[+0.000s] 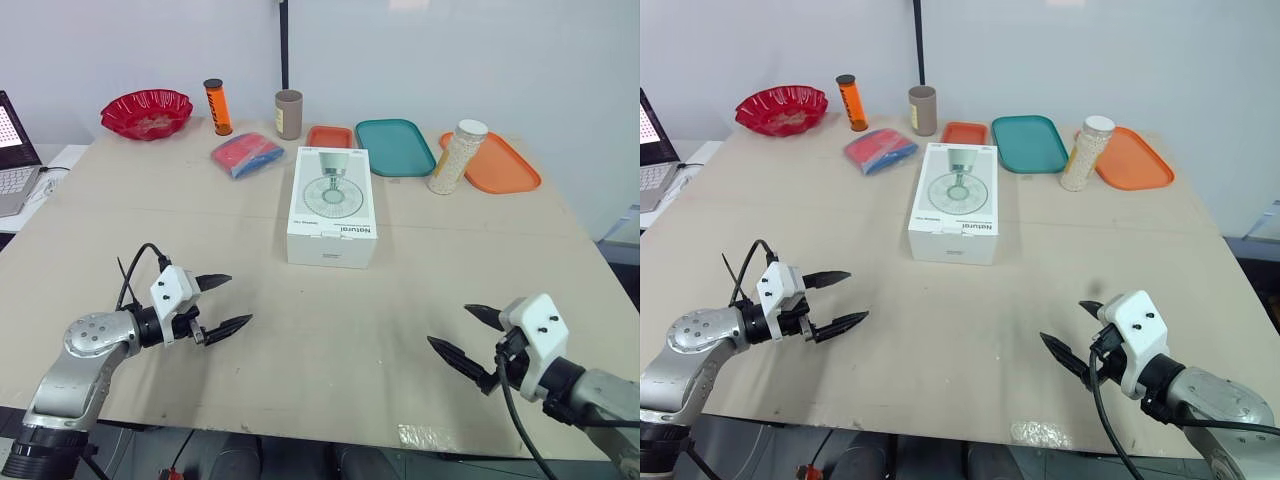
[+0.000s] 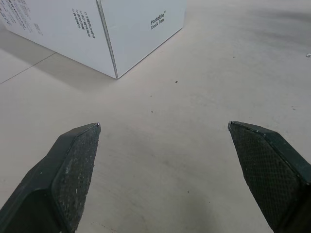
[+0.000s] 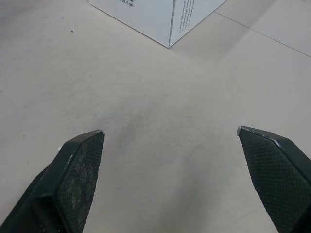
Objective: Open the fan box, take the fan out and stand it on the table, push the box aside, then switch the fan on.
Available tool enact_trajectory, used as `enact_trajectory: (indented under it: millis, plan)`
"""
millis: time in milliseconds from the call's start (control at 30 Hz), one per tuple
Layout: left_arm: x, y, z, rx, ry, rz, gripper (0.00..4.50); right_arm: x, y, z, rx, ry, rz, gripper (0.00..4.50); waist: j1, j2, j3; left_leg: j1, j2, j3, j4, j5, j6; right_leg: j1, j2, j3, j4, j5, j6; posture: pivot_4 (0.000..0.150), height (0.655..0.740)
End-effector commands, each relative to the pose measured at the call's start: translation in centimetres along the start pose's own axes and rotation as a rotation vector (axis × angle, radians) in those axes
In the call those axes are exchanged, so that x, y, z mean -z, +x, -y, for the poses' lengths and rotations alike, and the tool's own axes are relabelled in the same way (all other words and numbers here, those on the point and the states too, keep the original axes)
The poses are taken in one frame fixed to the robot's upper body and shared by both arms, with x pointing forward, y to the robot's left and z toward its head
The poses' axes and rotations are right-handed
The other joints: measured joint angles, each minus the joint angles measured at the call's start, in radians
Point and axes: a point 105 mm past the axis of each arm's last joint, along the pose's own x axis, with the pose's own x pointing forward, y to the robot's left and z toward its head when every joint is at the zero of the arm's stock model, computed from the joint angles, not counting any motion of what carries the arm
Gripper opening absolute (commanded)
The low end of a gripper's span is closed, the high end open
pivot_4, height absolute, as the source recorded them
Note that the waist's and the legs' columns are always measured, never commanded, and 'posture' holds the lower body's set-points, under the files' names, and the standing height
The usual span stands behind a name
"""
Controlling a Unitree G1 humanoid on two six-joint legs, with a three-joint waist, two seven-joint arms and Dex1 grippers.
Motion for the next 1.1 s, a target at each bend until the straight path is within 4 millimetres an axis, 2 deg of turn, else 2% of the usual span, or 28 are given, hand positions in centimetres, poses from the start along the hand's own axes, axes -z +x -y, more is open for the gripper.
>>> enact_trajectory:
  millis: [33, 833, 967, 1100]
  plan:
    - [-0.7, 0.1, 0.0, -0.003, 0.034, 0.028, 4.48, -0.9, 0.0, -0.3, -0.005, -0.031, 0.031, 4.50, 0.000, 0.000, 0.000, 0.000, 0.000, 0.000, 0.000, 0.000, 0.000, 0.000, 0.000, 0.000, 0.000, 0.000, 0.000, 0.150, 0.7400]
    - [-1.3, 0.3, 0.4, 0.020, 0.020, 0.026, 4.48, -0.9, 0.1, -0.1, -0.002, -0.033, 0.037, 4.50, 0.000, 0.000, 0.000, 0.000, 0.000, 0.000, 0.000, 0.000, 0.000, 0.000, 0.000, 0.000, 0.000, 0.000, 0.000, 0.150, 0.7400]
    - [-4.2, 1.1, 0.5, 0.043, 0.024, 0.105, 4.48, -0.9, 0.1, -0.2, -0.001, -0.029, 0.041, 4.50, 0.000, 0.000, 0.000, 0.000, 0.000, 0.000, 0.000, 0.000, 0.000, 0.000, 0.000, 0.000, 0.000, 0.000, 0.000, 0.150, 0.7400]
    - [-5.4, 1.3, 0.6, 0.063, -0.031, 0.115, 4.48, -0.9, 0.1, -0.2, -0.003, -0.027, 0.042, 4.50, 0.000, 0.000, 0.000, 0.000, 0.000, 0.000, 0.000, 0.000, 0.000, 0.001, 0.000, 0.000, 0.000, 0.000, 0.000, 0.150, 0.7400]
